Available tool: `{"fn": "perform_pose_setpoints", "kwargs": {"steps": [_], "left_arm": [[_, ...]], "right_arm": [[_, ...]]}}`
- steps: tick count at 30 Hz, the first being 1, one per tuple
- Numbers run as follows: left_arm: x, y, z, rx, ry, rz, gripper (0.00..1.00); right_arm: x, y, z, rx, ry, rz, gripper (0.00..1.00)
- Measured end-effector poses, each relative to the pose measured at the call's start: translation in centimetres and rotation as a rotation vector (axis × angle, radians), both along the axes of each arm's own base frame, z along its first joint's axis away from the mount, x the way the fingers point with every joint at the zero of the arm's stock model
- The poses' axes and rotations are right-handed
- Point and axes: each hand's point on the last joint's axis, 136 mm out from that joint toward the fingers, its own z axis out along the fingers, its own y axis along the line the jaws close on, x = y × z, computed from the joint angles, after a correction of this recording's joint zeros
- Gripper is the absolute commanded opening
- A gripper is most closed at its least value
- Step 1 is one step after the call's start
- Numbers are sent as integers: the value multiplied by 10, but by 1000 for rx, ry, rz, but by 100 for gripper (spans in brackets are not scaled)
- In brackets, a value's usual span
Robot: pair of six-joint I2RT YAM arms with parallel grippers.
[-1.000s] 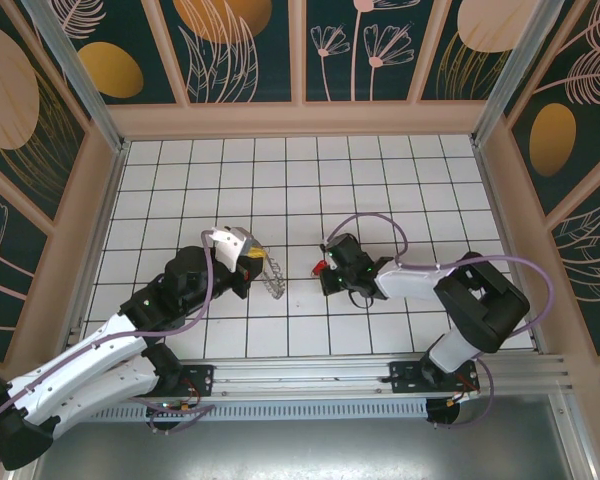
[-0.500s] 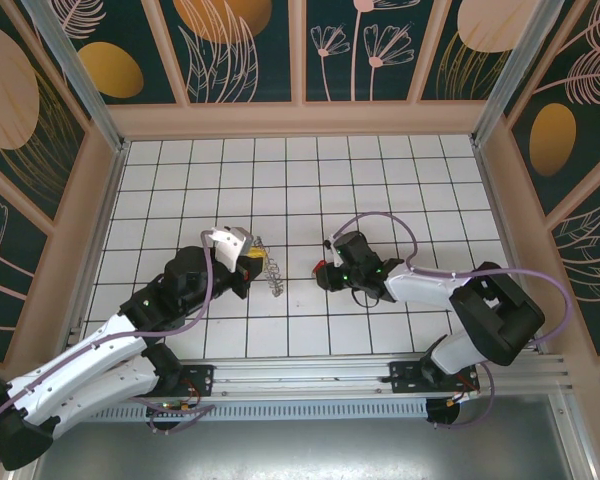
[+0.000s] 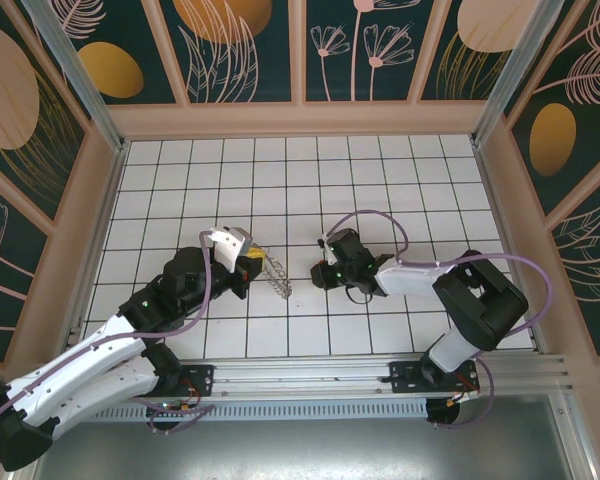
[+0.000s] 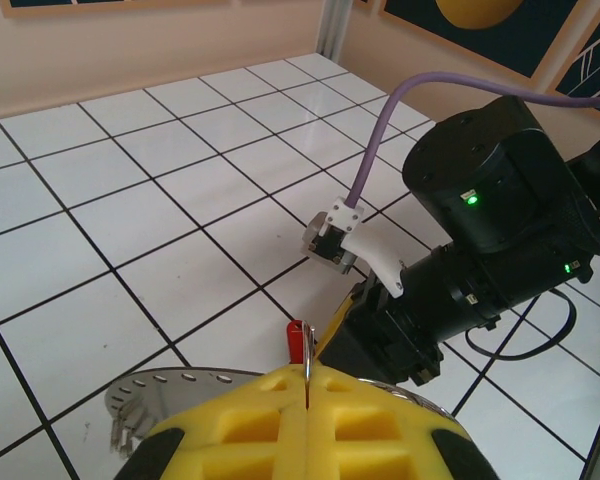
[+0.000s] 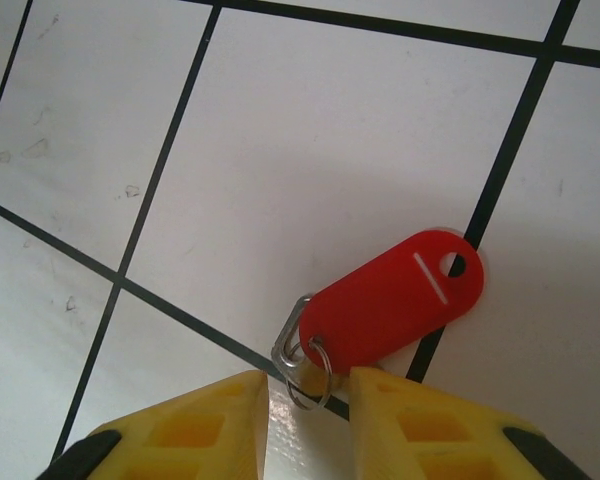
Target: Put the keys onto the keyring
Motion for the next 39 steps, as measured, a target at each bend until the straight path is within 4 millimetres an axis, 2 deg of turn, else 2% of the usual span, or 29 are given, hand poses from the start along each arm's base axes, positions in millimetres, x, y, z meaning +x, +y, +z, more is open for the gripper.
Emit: {"fn": "perform_pose_setpoints", "kwargs": {"steps": [23, 39], "left_arm": [[0, 0, 0, 0, 0, 0, 0], [0, 0, 0, 0, 0, 0, 0]], "right_arm": [[6, 12, -6, -100, -47, 22, 23], [4, 13, -7, -125, -65, 37, 6]]}}
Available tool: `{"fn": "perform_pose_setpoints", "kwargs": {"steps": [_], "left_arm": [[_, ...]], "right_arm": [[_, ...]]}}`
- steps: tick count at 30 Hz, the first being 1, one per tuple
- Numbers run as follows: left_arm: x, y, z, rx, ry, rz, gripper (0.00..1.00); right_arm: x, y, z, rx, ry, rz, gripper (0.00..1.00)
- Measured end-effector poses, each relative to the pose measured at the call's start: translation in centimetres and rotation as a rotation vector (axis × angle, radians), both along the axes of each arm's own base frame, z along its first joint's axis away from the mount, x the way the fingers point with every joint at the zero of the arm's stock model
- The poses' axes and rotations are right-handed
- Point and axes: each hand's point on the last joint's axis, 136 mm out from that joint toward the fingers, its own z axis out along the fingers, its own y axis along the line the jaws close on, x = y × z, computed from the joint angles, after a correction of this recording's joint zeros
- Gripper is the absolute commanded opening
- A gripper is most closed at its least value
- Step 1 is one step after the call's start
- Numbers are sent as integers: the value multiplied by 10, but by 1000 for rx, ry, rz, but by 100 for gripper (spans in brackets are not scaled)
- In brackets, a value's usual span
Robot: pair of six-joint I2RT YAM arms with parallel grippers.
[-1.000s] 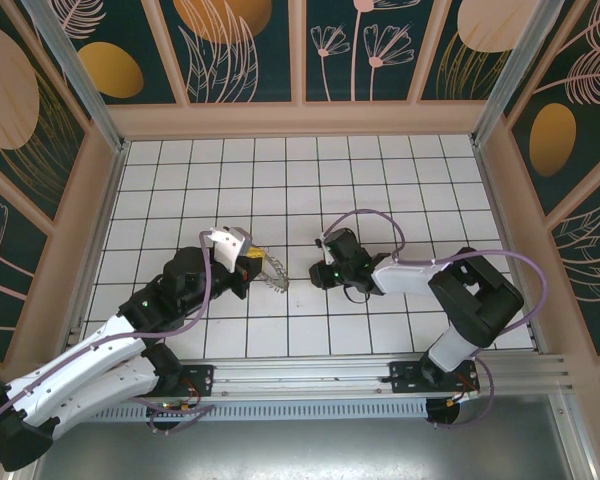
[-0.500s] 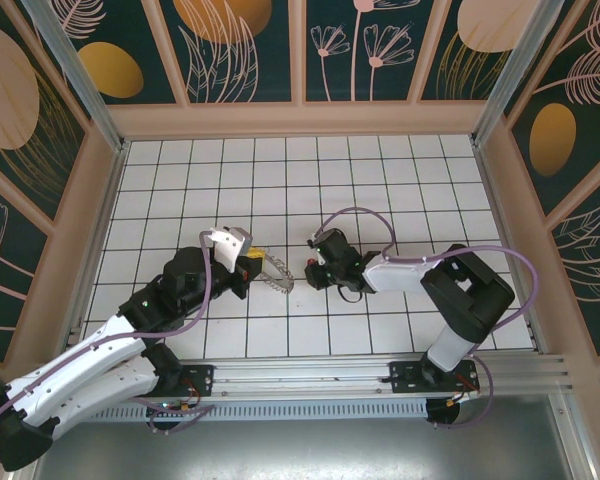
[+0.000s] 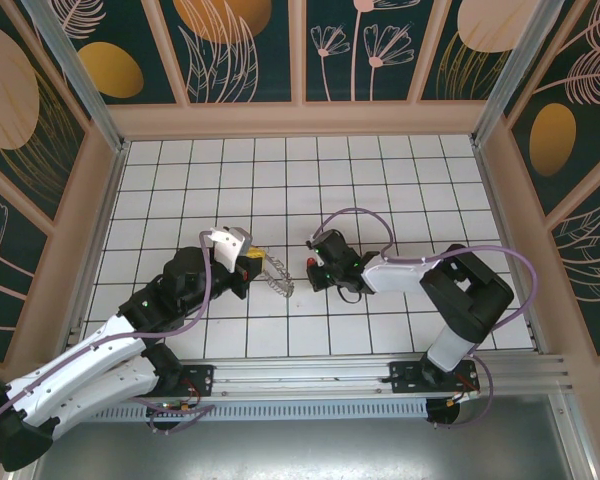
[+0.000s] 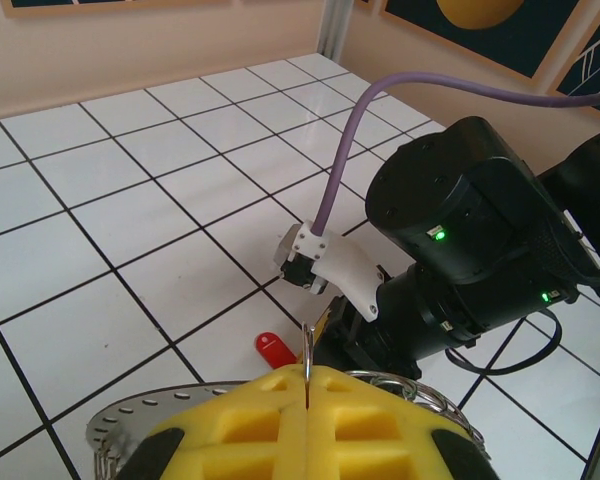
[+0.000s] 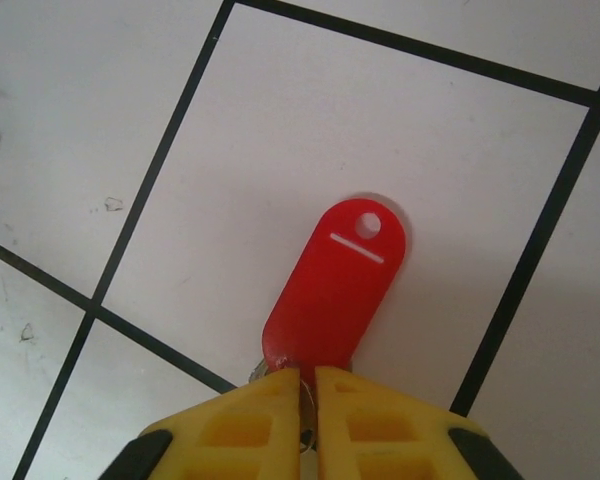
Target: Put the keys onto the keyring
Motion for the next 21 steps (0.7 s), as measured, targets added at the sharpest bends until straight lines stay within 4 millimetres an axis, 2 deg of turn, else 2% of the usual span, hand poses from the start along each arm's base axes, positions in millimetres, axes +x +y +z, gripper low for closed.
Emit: {"fn": "perform_pose_setpoints", "kwargs": {"steps": [6, 12, 17, 21], "left_arm": [[0, 0, 0, 0, 0, 1, 0], [1, 1, 0, 2, -1, 6, 0], [0, 1, 0, 2, 0, 4, 0], [-3, -3, -2, 4, 8, -25, 0]], "right_arm": [[0, 2, 7, 13, -11, 5, 0], [-6, -3, 20, 29, -29, 9, 0], [-17, -11, 49, 92, -106, 55, 0], [-33, -17, 88, 202, -228, 132, 0]]}}
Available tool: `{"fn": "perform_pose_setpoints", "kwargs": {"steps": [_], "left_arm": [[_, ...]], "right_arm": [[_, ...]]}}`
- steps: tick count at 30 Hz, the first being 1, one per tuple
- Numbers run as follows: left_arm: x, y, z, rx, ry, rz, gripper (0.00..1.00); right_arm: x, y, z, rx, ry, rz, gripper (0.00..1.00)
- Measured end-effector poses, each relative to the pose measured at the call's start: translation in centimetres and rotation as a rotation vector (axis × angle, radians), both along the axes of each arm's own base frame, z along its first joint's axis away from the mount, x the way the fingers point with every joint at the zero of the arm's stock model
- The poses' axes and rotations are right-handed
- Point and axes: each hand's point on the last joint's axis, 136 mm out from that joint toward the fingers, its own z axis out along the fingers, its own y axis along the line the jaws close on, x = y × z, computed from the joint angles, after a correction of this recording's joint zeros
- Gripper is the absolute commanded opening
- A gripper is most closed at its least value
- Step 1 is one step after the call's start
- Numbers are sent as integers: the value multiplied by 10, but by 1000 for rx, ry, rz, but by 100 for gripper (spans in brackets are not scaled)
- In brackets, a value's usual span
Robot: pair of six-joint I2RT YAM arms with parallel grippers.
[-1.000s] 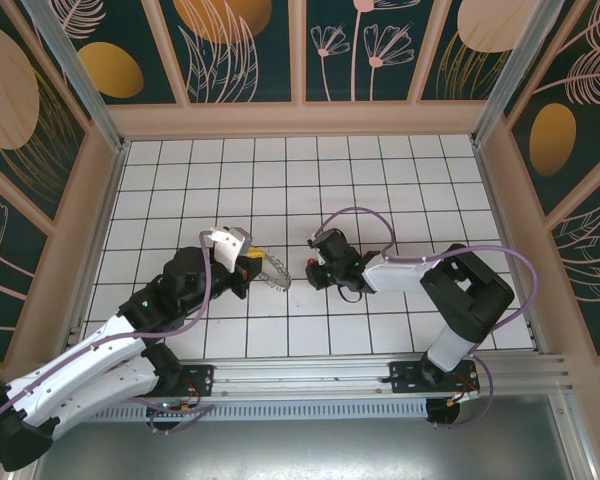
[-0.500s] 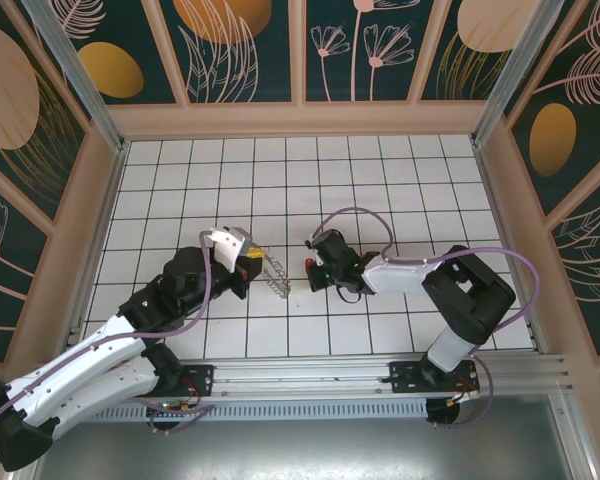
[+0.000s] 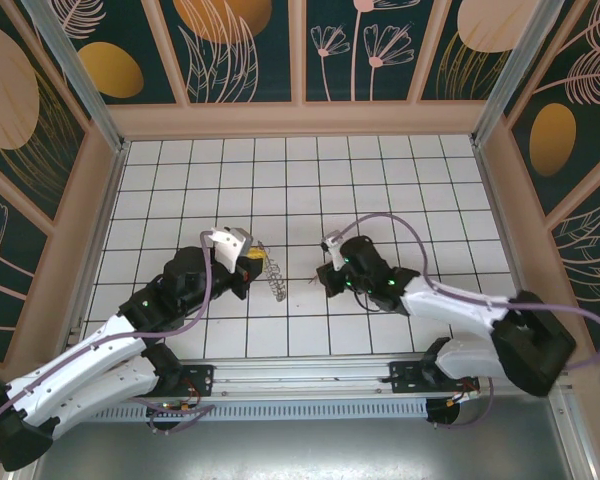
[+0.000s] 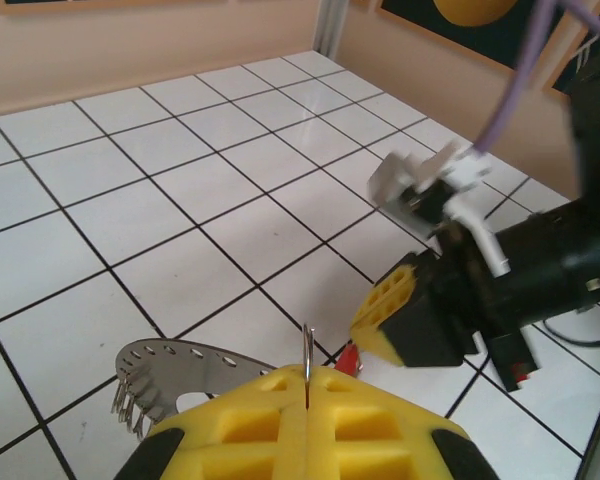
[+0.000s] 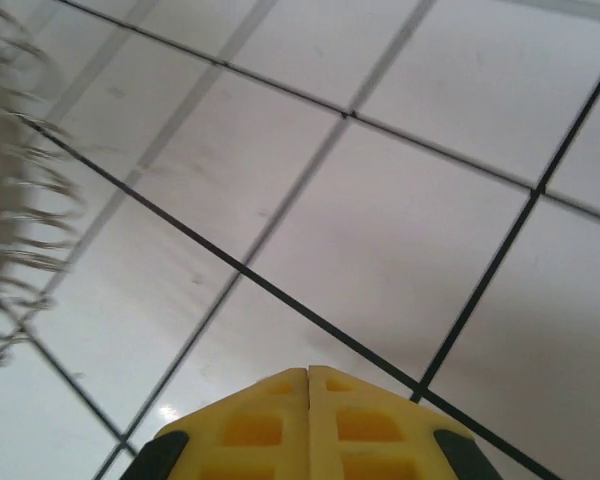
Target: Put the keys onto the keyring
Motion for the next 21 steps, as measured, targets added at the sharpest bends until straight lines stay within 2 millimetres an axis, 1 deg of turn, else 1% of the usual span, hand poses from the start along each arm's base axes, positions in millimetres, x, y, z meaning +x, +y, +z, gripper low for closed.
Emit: {"fn": "perform_pose_setpoints", "kwargs": {"steps": [3, 6, 8, 11, 13, 16, 21], "left_arm": [[-4, -8, -1, 17, 10, -53, 0], [-10, -19, 3, 27, 12, -130, 0], [-16, -27, 7, 22, 8, -193, 0], [-26, -37, 13, 11, 4, -279, 0], [-32, -42, 15, 13, 1, -331, 0], [-40, -49, 20, 29, -12, -406, 0], [-56, -56, 41, 36, -78, -529, 0]], "right_arm": [[-17, -5, 38, 122, -131, 73, 0], [-39, -12, 76, 255, -271, 151, 0], [-53, -16, 97, 336, -354, 197, 0], [-67, -19, 120, 409, -434, 250, 0], [-72, -19, 130, 429, -464, 279, 0], [-82, -14, 134, 430, -476, 324, 0], [-104, -7, 139, 432, -499, 403, 0]]}}
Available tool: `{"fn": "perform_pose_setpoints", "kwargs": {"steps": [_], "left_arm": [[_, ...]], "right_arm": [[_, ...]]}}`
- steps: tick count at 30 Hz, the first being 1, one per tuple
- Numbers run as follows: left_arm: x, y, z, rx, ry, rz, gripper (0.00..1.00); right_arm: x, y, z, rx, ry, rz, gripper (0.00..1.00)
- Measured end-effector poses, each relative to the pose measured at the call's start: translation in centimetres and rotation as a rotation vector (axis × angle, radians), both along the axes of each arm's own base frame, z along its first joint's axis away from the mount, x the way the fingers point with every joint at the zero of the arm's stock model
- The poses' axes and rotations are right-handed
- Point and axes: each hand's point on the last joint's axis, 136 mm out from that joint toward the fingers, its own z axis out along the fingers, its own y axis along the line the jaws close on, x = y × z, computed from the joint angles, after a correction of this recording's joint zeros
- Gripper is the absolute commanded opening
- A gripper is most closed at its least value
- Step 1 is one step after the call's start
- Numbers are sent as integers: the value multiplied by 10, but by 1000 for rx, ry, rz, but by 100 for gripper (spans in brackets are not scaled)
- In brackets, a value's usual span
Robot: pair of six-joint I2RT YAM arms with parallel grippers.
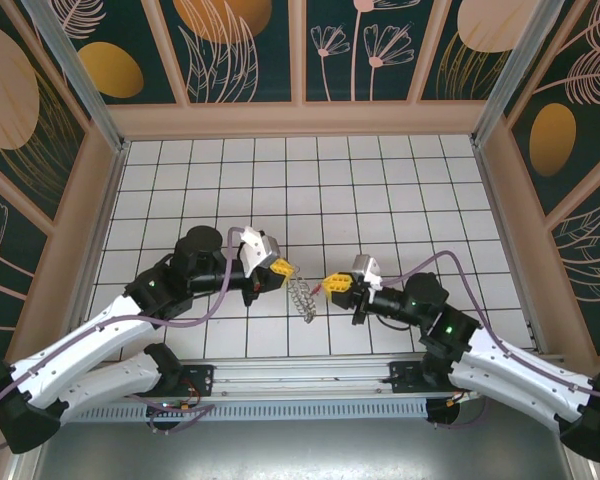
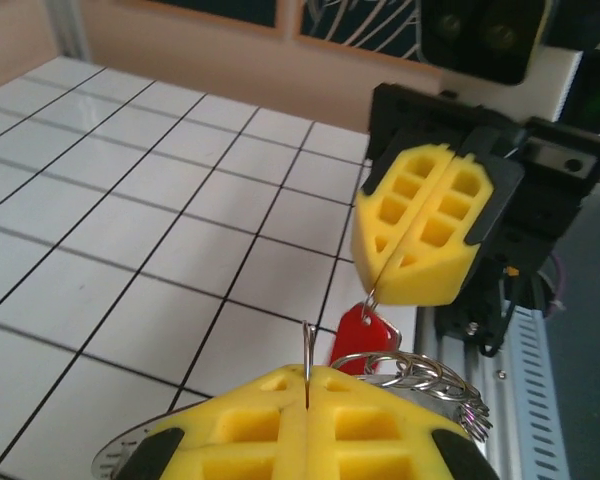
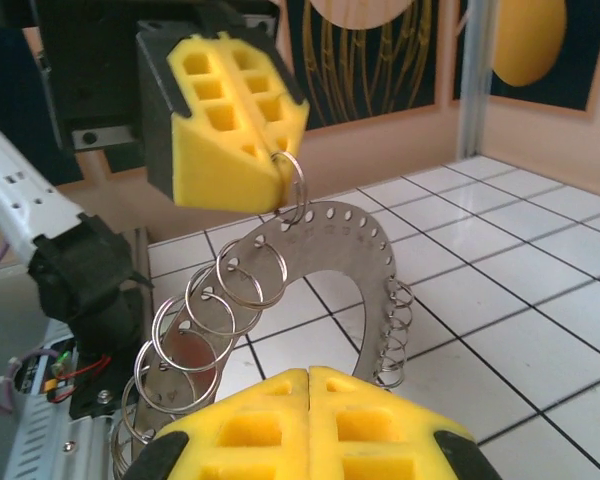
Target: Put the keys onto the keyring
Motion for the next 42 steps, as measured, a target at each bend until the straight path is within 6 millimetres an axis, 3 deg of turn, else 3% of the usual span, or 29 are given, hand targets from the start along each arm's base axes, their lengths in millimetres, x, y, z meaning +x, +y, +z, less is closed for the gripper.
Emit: {"fn": "perform_pose_setpoints", "kwargs": {"steps": [4, 11, 23, 32, 42], "left_arm": [[-6, -6, 8, 6, -29, -67, 0], [-14, -10, -12, 75, -10, -130, 0], [-26, -3, -10, 50, -33, -163, 0], [-29, -1, -18, 58, -23, -167, 0], [-29, -1, -18, 59, -22, -167, 0]], "right_arm": [[-13, 1, 8, 16, -41, 39, 0], [-24, -4, 25, 59, -127, 56, 0], [-34, 20, 9, -29, -170, 115, 0], [-38, 25, 26, 23, -241, 94, 0], [-34, 34, 20, -18, -298, 26, 0]]}}
